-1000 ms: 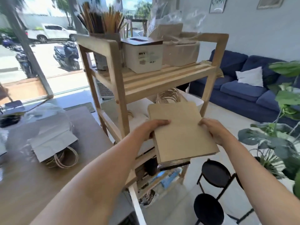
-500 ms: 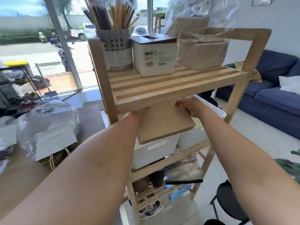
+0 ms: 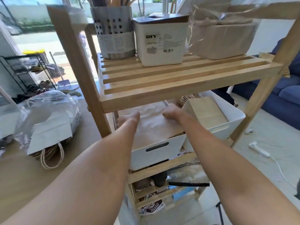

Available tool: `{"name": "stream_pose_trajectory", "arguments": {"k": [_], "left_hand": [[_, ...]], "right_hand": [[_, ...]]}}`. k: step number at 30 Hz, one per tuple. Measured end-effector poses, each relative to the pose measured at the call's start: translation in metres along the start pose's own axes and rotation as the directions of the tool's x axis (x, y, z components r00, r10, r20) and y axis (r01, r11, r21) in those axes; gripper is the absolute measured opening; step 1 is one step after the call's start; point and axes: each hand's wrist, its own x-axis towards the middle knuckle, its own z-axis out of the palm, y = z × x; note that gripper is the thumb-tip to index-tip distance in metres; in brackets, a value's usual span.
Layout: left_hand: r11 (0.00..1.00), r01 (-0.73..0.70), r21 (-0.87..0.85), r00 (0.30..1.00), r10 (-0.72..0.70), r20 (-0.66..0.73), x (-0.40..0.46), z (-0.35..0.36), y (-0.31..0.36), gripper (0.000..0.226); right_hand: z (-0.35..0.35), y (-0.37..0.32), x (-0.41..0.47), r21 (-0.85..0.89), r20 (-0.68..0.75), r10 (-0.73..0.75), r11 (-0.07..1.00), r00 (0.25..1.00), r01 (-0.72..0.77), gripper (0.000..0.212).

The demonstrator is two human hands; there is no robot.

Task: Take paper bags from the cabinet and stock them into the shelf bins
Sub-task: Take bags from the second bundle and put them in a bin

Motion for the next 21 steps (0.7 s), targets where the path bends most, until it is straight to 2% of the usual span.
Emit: {"name": "stream_pose_trajectory", "arguments": {"k": [2, 5, 7, 9, 10, 12, 14, 16, 18, 21], "left_hand": [[0.999, 0.026, 0.022, 0.996, -0.028, 0.089, 0.014, 0.011, -0.016, 0.105], [0.993, 0.0, 0.12, 0.99, -0.017, 0.141, 0.045, 0.029, -0.032, 0.098], [0.983, -0.016, 0.181, 0.981, -0.02, 0.194, 0.032, 0.025, -0.031, 0.097], [0.979, -0.046, 0.197, 0.989, 0.016, 0.147, 0.014, 0.018, -0.029, 0.092], [0.967, -0.058, 0.249, 0.996, 0.039, 0.081, 0.005, 0.016, -0.03, 0.091], [0.913, -0.108, 0.393, 0.991, 0.128, -0.026, -0.005, 0.016, -0.031, 0.093], [0.842, -0.187, 0.505, 0.971, 0.237, -0.035, -0.011, 0.018, -0.033, 0.1], [0.77, -0.258, 0.584, 0.953, 0.301, 0.024, -0.015, 0.019, -0.033, 0.096], [0.756, -0.3, 0.581, 0.944, 0.321, 0.07, -0.016, 0.019, -0.034, 0.085], [0.707, -0.381, 0.596, 0.918, 0.369, 0.148, -0.029, 0.013, -0.029, 0.075]], "right_hand": [[0.003, -0.002, -0.004, -0.042, -0.008, -0.007, 0.999, 1.0, 0.006, 0.033], [0.015, 0.005, 0.003, -0.172, 0.03, -0.009, 0.985, 1.0, 0.014, 0.02], [0.025, 0.011, 0.013, -0.199, 0.044, 0.009, 0.98, 0.999, 0.0, 0.016], [0.031, 0.013, 0.014, -0.276, 0.042, 0.039, 0.961, 0.998, -0.026, 0.021], [0.035, 0.013, 0.013, -0.314, 0.031, 0.038, 0.949, 0.999, -0.026, 0.018], [0.043, 0.017, 0.016, -0.35, -0.03, 0.012, 0.937, 0.999, -0.022, 0.027], [0.051, 0.021, 0.018, -0.333, -0.077, 0.017, 0.942, 0.997, -0.042, 0.032], [0.053, 0.021, 0.015, -0.317, -0.108, 0.004, 0.948, 0.994, -0.038, 0.032], [0.051, 0.021, 0.013, -0.331, -0.13, -0.031, 0.944, 0.991, -0.014, 0.032], [0.043, 0.018, 0.001, -0.396, -0.176, -0.169, 0.914, 0.97, 0.087, 0.031]]}}
